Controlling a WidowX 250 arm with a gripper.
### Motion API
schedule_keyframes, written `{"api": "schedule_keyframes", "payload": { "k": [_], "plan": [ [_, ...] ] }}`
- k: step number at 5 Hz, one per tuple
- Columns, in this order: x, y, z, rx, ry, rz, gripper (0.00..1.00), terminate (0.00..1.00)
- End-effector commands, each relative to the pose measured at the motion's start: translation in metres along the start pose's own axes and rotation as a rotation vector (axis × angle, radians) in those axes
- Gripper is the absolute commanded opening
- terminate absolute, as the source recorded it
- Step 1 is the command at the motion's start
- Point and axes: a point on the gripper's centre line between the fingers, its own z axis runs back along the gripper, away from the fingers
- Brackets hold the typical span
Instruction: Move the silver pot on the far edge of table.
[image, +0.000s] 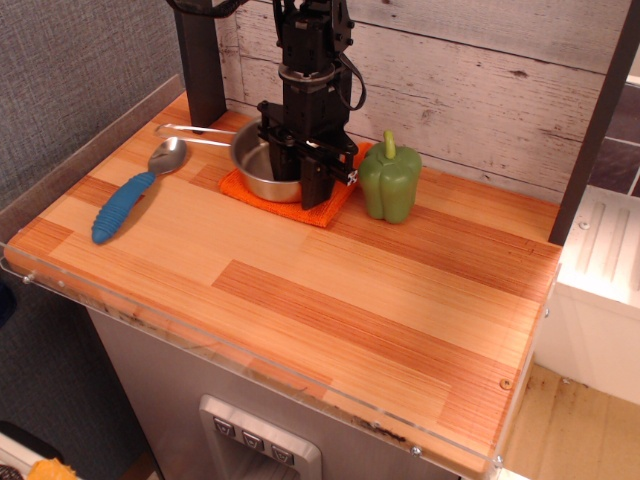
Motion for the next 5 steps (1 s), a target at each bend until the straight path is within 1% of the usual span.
{"api": "schedule_keyframes", "payload": {
  "k": [1, 2, 3, 4, 5],
  "plan": [
    [-0.009, 0.011, 0.022, 0.019, -0.043, -0.027, 0.0, 0.0],
    [-0.018, 0.015, 0.035, 0.026, -0.079, -0.048, 0.0, 0.0],
    [-0.032, 0.017, 0.06, 0.031, -0.143, -0.057, 0.0, 0.0],
    [-0.055, 0.007, 0.082, 0.007, -0.202, -0.061, 0.0, 0.0],
    [-0.074, -0.02, 0.079, -0.008, -0.193, -0.126, 0.0, 0.0]
  ]
}}
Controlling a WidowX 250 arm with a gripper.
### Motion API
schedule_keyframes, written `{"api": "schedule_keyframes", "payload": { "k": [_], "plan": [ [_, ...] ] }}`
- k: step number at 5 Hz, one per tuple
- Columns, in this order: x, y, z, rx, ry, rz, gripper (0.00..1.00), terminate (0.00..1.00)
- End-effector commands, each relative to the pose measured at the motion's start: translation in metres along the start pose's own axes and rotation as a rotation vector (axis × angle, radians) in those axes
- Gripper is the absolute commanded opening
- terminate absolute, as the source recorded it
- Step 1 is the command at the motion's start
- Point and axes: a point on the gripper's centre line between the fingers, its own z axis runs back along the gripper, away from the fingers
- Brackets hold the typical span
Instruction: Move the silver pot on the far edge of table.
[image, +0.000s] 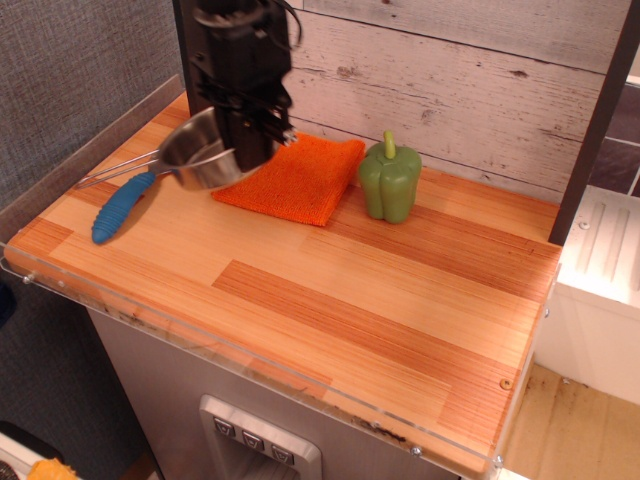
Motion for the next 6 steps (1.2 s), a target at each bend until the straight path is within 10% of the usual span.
{"api": "schedule_keyframes", "payload": {
  "k": [1, 5, 6],
  "plan": [
    [-0.031, -0.073, -0.014, -0.01, 0.046, -0.228, 0.0, 0.0],
    [-0.043, -0.135, -0.074, 0.006, 0.174, -0.447, 0.0, 0.0],
    [-0.046, -0.127, -0.067, -0.007, 0.169, -0.448, 1.0, 0.0]
  ]
}}
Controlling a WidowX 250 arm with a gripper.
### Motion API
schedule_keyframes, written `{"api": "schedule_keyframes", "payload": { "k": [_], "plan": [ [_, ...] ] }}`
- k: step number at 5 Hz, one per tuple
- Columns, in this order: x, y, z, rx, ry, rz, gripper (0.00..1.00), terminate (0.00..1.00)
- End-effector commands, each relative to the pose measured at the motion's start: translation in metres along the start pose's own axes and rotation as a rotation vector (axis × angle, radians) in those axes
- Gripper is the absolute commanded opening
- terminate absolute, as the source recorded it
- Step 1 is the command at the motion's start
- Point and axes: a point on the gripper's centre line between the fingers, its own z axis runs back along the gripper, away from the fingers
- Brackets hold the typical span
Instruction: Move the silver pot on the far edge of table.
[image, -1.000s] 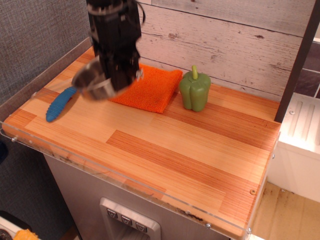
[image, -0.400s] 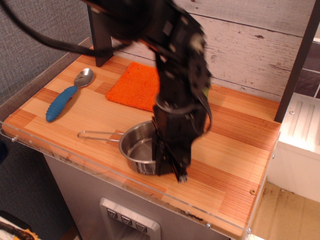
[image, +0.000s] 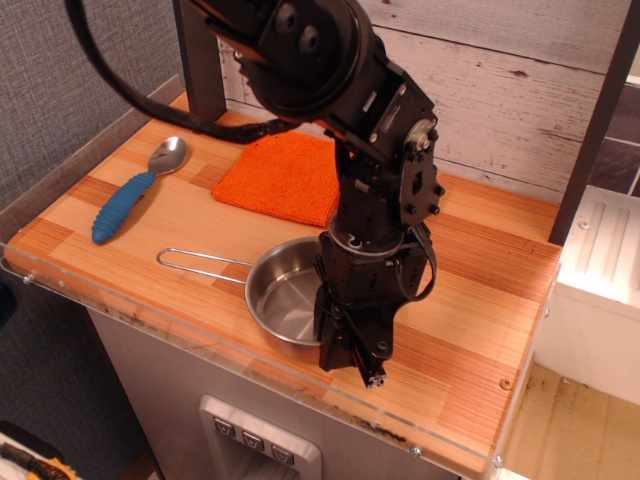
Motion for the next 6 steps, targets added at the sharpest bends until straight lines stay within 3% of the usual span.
{"api": "schedule_keyframes", "payload": {
  "k": [1, 2, 3, 4, 5, 6],
  "plan": [
    [-0.034, 0.028, 0.026, -0.062, -0.083, 0.114, 1.0, 0.0],
    [-0.061, 0.059, 0.054, -0.184, -0.154, 0.329, 1.0, 0.0],
    [-0.085, 0.09, 0.064, -0.204, -0.185, 0.512, 1.0, 0.0],
    [-0.092, 0.115, 0.059, -0.105, -0.128, 0.663, 1.0, 0.0],
    [-0.085, 0.119, 0.055, 0.019, -0.086, 0.672, 1.0, 0.0],
    [-0.083, 0.117, 0.052, 0.045, -0.077, 0.671, 1.0, 0.0]
  ]
}}
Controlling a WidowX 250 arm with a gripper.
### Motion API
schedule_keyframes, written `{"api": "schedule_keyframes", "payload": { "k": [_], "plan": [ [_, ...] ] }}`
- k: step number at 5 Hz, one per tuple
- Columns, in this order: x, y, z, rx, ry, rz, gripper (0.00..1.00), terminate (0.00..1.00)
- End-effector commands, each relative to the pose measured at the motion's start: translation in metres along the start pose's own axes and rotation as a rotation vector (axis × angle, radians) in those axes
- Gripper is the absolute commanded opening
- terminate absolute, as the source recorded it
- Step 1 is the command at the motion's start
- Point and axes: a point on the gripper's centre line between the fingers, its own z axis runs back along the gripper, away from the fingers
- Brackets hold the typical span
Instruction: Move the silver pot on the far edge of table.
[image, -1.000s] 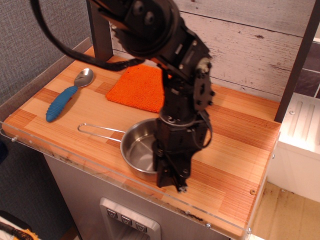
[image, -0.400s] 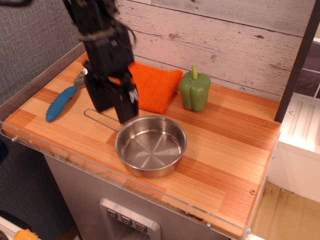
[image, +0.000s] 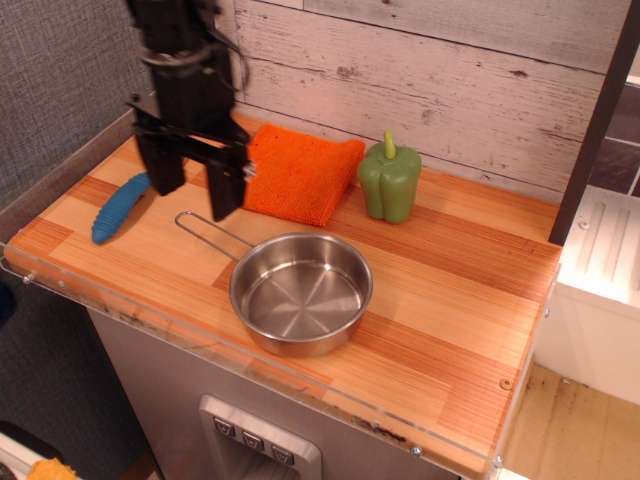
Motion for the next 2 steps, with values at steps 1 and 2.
{"api": "schedule_keyframes", "payload": {
  "k": [1, 2],
  "plan": [
    [-0.0139, -0.0005, 0.0053, 0.027, -0.027, -0.01, 1.0, 0.0],
    [-0.0139, -0.0005, 0.0053, 0.027, -0.027, -0.01, 1.0, 1.0]
  ]
}}
